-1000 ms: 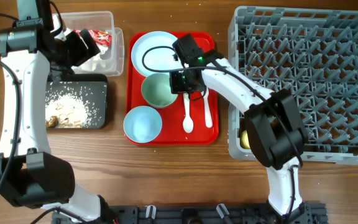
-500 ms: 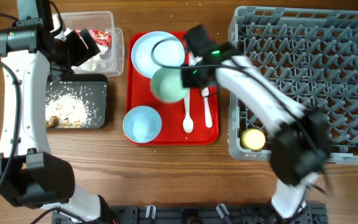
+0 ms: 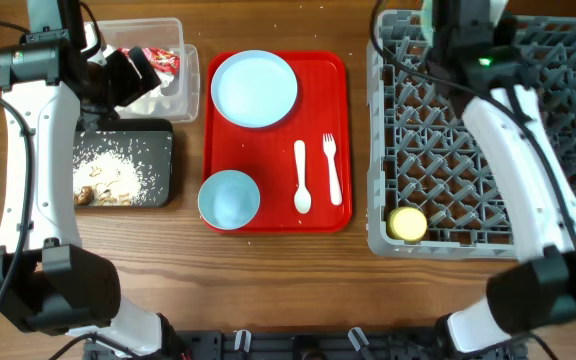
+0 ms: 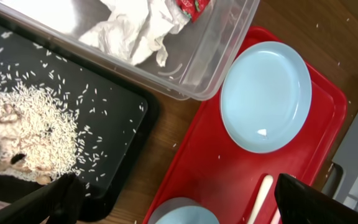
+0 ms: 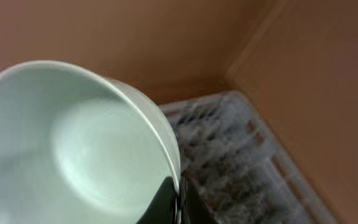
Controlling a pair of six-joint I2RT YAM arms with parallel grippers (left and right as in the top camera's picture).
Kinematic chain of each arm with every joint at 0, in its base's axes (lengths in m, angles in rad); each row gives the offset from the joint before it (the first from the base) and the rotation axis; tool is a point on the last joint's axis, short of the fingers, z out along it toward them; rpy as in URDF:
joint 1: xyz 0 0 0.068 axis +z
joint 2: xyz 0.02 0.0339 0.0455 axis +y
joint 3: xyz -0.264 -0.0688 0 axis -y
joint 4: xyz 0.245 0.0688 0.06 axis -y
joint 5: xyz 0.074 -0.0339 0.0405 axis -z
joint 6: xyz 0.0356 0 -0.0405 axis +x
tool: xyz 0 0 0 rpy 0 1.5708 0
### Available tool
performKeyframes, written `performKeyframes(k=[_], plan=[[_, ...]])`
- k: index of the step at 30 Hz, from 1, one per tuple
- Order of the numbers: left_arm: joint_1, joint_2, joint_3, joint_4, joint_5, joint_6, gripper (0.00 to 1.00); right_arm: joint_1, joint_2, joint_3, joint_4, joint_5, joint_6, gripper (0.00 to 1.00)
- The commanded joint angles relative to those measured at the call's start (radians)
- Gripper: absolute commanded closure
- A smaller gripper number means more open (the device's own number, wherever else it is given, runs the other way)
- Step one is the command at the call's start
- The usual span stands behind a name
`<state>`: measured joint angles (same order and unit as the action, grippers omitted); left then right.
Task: Sort waste into correct bins and load items into the dishwasher rack
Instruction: 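Carry the green bowl to the rack's back edge and set it upright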
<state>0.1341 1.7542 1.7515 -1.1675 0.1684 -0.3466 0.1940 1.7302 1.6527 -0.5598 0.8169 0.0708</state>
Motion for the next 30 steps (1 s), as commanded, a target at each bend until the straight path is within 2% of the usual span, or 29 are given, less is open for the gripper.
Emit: performKeyframes(k=[1,3,5,12,25,28,29,30], plan=[[0.006,-0.009,0.008,0.0,-0.006,0.002,0.0,0.005,0.085,0.001,0.168,0.155,-0.446,0.96],[0.006,-0.009,0.008,0.0,-0.006,0.002,0.0,0.005,0.133,0.001,0.284,0.154,-0.618,0.96],[0.006,-0.009,0.008,0.0,-0.006,0.002,0.0,0.005,0.167,0.001,0.317,0.154,-0.71,0.96],[0.006,-0.009,0.008,0.0,-0.006,0.002,0.0,0.035,0.309,0.001,0.32,0.154,-0.851,0.96],[0.006,-0.009,0.008,0.0,-0.006,0.002,0.0,0.099,0.343,-0.01,0.335,0.15,-0.854,0.95],[0.006,-0.009,0.008,0.0,-0.006,0.002,0.0,0.129,0.343,-0.01,0.33,0.151,-0.854,0.89],[0.006,-0.009,0.008,0.0,-0.006,0.002,0.0,0.141,0.343,-0.01,0.323,0.151,-0.853,0.83],[0.006,-0.009,0.008,0.0,-0.006,0.002,0.0,0.156,0.343,-0.01,0.319,0.151,-0.853,0.72]])
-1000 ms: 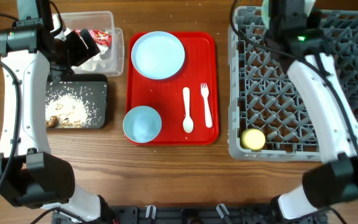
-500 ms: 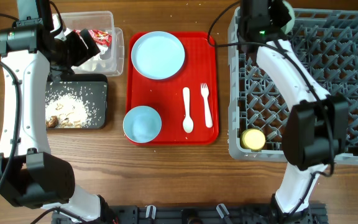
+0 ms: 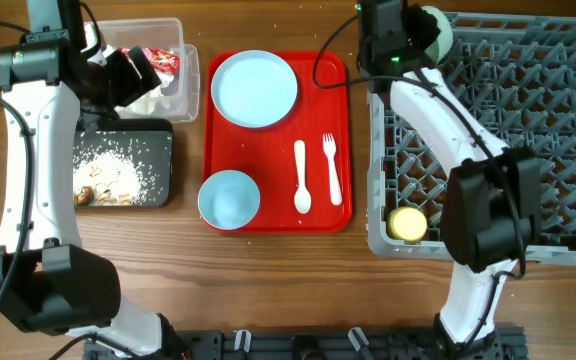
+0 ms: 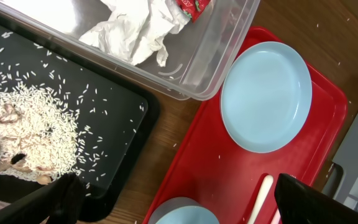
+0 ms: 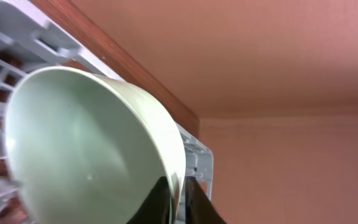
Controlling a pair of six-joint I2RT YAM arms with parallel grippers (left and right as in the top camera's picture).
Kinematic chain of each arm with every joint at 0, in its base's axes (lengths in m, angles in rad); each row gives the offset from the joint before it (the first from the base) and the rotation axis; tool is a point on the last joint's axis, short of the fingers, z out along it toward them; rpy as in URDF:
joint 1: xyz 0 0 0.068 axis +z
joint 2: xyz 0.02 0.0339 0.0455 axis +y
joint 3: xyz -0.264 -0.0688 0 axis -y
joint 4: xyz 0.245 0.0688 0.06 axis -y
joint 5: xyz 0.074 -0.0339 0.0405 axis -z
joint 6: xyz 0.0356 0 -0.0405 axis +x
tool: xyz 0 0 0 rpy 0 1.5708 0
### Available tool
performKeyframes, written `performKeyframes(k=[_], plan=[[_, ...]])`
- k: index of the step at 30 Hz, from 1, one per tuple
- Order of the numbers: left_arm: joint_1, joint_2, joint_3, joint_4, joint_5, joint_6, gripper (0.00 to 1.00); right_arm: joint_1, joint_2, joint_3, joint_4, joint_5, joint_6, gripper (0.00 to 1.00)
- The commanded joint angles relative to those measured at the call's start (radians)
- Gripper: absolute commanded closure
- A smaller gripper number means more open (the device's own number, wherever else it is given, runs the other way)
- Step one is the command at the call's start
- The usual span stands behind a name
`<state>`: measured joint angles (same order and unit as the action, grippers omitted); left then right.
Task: Sort waste into correct bins and load items into the dishwasher rack
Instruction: 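Carry the green bowl to the rack's back edge and set it upright, then grasp the light-blue bowl on the red tray with the right gripper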
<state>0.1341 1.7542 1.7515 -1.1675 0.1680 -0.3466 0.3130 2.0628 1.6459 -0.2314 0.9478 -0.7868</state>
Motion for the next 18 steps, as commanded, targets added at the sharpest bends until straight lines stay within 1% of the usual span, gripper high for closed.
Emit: performKeyframes(k=[1,2,4,9,10,12,13,15,16,17,18], plan=[[0.006,-0.009,0.008,0.0,-0.006,0.002,0.0,0.05,0.01,-0.003,-0.014,0.02,0.004,0.55],[0.006,-0.009,0.008,0.0,-0.006,0.002,0.0,0.064,0.01,-0.003,-0.016,0.02,0.004,0.45],[0.006,-0.009,0.008,0.0,-0.006,0.002,0.0,0.089,0.01,-0.003,-0.016,0.02,0.004,0.33],[0.006,-0.009,0.008,0.0,-0.006,0.002,0.0,0.133,0.01,-0.003,-0.015,0.019,0.005,0.26],[0.006,-0.009,0.008,0.0,-0.005,0.002,0.0,0.139,0.007,-0.003,-0.007,0.014,0.033,0.22],[0.006,-0.009,0.008,0.0,-0.005,0.002,0.0,0.143,-0.013,-0.003,0.0,-0.027,0.156,0.18],[0.006,-0.009,0.008,0.0,-0.006,0.002,0.0,0.149,-0.036,-0.003,-0.026,-0.081,0.217,0.17],[0.006,-0.009,0.008,0.0,-0.006,0.002,0.0,0.163,-0.089,-0.003,-0.123,-0.26,0.35,0.16],[0.006,-0.009,0.008,0.0,-0.006,0.002,0.0,0.175,-0.124,-0.003,-0.208,-0.434,0.425,0.14],[0.006,-0.009,0.008,0.0,-0.006,0.002,0.0,0.187,-0.154,-0.003,-0.298,-0.658,0.487,0.11],[0.006,-0.009,0.008,0.0,-0.006,0.002,0.0,0.193,-0.171,-0.003,-0.352,-0.83,0.517,0.0]])
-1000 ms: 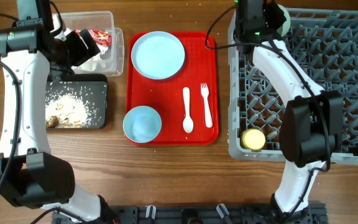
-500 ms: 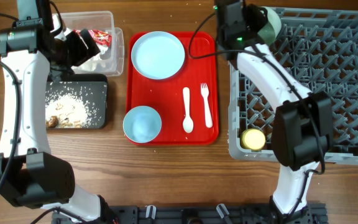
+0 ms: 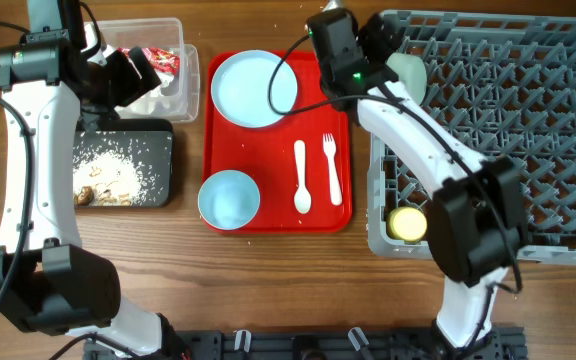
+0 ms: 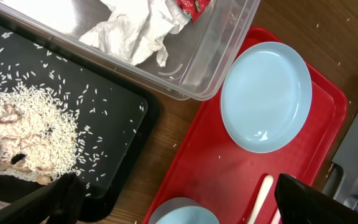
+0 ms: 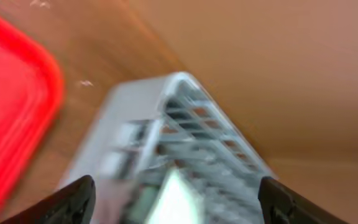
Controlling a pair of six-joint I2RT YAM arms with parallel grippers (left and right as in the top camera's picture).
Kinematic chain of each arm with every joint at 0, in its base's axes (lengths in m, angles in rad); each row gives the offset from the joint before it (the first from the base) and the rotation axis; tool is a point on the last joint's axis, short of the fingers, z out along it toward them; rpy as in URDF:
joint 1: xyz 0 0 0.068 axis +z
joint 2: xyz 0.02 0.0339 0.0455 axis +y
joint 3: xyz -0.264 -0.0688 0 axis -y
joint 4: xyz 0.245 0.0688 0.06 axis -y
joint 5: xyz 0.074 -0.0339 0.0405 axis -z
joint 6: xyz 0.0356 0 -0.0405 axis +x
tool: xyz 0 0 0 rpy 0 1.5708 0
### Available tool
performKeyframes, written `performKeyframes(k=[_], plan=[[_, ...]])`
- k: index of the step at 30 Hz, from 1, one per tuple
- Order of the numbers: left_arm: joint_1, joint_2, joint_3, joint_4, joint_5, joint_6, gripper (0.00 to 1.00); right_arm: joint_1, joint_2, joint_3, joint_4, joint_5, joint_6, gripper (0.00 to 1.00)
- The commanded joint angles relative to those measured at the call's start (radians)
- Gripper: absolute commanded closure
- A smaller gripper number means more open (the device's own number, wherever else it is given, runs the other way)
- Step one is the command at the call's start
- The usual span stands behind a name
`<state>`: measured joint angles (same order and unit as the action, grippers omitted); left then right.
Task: Sort waste into correct bins and load items into the dishwasher rack
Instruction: 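Grasp the light-blue bowl on the red tray with the right gripper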
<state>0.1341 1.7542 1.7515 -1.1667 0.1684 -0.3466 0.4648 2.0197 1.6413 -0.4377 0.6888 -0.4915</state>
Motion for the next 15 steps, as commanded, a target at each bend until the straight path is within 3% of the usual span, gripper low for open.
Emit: performKeyframes(k=[1,2,5,9,15], plan=[[0.006,-0.009,0.008,-0.001,-0.006,0.002,0.0,0.047,-0.143,0.002,-0.208,-0.801,0.264,0.0],[0.006,-0.009,0.008,-0.001,-0.006,0.002,0.0,0.047,-0.144,0.0,-0.276,-1.148,0.411,0.0],[0.006,-0.009,0.008,-0.001,-0.006,0.002,0.0,0.06,-0.111,-0.049,-0.261,-1.326,0.67,0.04],[0.006,-0.009,0.008,-0.001,-0.006,0.002,0.0,0.15,-0.066,-0.167,-0.263,-1.143,0.885,0.3],[0.006,-0.009,0.008,-0.001,-0.006,0.002,0.0,0.327,-0.008,-0.23,-0.263,-0.932,1.023,0.47]])
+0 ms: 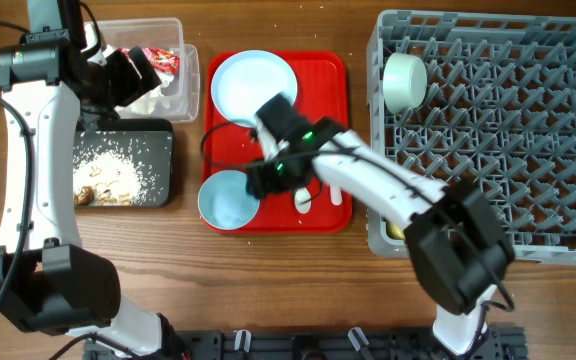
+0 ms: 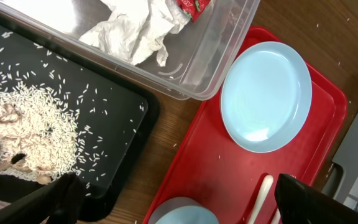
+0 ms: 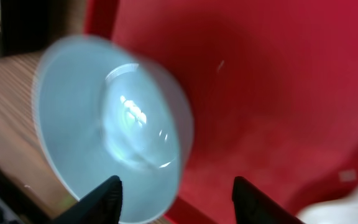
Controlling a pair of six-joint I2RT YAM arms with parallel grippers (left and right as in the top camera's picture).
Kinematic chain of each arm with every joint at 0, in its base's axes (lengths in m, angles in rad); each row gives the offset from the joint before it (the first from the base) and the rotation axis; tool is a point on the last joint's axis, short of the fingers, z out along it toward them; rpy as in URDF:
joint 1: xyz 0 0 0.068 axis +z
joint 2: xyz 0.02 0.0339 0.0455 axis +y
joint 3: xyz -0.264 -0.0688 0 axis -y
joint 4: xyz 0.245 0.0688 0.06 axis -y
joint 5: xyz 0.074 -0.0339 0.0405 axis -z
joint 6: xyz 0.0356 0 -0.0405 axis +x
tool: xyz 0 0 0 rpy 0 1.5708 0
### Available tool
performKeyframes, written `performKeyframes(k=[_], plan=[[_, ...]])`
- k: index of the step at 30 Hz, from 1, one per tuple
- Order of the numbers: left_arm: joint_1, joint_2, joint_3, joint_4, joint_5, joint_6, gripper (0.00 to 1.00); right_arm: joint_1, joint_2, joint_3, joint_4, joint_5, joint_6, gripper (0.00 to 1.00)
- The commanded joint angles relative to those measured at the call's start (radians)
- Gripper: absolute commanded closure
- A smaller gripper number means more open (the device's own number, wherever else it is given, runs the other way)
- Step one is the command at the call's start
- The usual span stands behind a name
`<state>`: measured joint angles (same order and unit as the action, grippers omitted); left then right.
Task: Sort waste into correct bins and load items into the dishwasher rack
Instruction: 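Grasp the light-blue bowl on the red tray with the right gripper, then place the light-blue bowl into the rack beside the green bowl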
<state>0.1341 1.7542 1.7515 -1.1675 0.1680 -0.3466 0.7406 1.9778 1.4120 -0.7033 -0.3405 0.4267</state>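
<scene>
A pale green bowl (image 1: pixel 405 80) lies on its side in the far left corner of the grey dishwasher rack (image 1: pixel 528 150). On the red tray (image 1: pixel 343 75) are a blue plate (image 1: pixel 243 85), a blue bowl (image 1: pixel 226 198) and a white spoon (image 1: pixel 302 200); the fork is mostly under my right arm. My right gripper (image 1: pixel 259 181) hangs open at the blue bowl (image 3: pixel 107 124), whose right rim lies between the fingers (image 3: pixel 106 198). My left gripper (image 1: pixel 126 72) stays open and empty above the bins, its fingers (image 2: pixel 61 196) wide apart.
A clear bin (image 1: pixel 190 85) at the far left holds crumpled paper (image 2: pixel 138 28) and a red wrapper. In front of it, a black tray (image 1: pixel 163 150) holds scattered rice and scraps. A yellow item (image 1: pixel 398 222) sits in the rack's near left corner.
My right gripper, open beside the green bowl at the rack's far left corner, has moved to the blue bowl on the tray's near left. The left arm is unchanged.
My right gripper was shut on the pale green bowl above the far side of the rack, then held it over the rack's far left corner. Then it was open with the bowl resting in the rack. Now it is open at the blue bowl.
</scene>
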Motion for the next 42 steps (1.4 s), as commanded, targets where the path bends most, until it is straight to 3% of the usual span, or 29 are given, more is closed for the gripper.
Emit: performKeyframes(k=[1,4,7,9,19,27,36,39,42], plan=[[0.006,-0.009,0.008,0.0,-0.006,0.002,0.0,0.065,0.053,-0.001,0.001,0.101,0.104,0.48],[0.006,-0.009,0.008,0.0,-0.005,0.002,0.0,0.061,0.077,0.004,-0.006,0.105,0.124,0.73],[0.006,-0.009,0.008,0.0,-0.005,0.002,0.0,0.023,0.073,0.038,-0.017,0.115,0.124,0.75],[0.006,-0.009,0.008,0.0,-0.006,0.002,0.0,-0.005,0.061,0.043,-0.018,0.115,0.116,0.96],[0.006,-0.009,0.008,0.0,-0.006,0.002,0.0,-0.136,-0.199,0.14,-0.102,0.282,0.01,0.96],[0.006,-0.009,0.008,0.0,-0.005,0.002,0.0,-0.343,-0.561,0.14,-0.21,0.722,-0.06,0.96],[0.006,-0.009,0.008,0.0,-0.006,0.002,0.0,-0.353,-0.43,0.137,-0.467,1.35,-0.061,0.96],[0.006,-0.009,0.008,0.0,-0.005,0.002,0.0,-0.353,-0.326,0.137,-0.476,1.404,-0.224,0.96],[0.006,-0.009,0.008,0.0,-0.006,0.002,0.0,-0.353,-0.252,0.137,-0.496,1.573,-0.289,0.96]])
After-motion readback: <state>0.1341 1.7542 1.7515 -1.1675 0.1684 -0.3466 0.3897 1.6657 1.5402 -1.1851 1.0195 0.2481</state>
